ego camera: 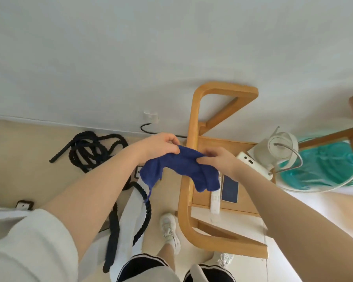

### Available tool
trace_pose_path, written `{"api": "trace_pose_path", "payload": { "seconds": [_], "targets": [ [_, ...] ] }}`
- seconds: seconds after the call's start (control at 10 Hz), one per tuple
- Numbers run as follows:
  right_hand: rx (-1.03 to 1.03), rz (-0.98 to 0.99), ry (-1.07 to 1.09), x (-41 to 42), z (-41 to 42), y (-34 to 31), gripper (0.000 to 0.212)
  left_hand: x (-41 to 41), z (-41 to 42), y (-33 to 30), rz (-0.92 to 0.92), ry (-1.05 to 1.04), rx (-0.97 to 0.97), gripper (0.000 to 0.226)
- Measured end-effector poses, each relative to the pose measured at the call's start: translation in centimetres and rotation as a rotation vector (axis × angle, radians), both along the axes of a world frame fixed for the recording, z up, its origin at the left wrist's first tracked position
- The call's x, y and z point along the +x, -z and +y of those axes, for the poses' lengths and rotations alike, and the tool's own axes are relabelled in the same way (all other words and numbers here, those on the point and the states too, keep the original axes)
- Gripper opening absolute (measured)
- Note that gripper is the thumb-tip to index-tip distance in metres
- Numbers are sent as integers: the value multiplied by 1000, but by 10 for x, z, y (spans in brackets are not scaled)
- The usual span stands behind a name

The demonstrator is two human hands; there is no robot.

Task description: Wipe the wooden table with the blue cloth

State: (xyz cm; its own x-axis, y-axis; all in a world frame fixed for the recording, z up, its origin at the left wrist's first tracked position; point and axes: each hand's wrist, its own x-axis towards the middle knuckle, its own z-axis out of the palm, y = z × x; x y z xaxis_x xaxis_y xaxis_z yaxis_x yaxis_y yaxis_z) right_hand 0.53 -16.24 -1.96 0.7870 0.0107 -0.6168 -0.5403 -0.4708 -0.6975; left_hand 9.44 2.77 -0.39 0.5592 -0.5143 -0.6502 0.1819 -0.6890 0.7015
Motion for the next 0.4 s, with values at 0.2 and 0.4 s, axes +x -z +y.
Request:
{"api": "trace_pose_path", "payload": {
  "seconds": [0.2, 0.4],
  "targets": [
    [-292, 102, -93, -14, 5, 26, 50, -17, -11, 28, -500, 332, 248, 51],
    [-69, 182, -59, -58, 47, 14, 39, -62, -19, 45, -311, 645, 190, 24]
  ]
}}
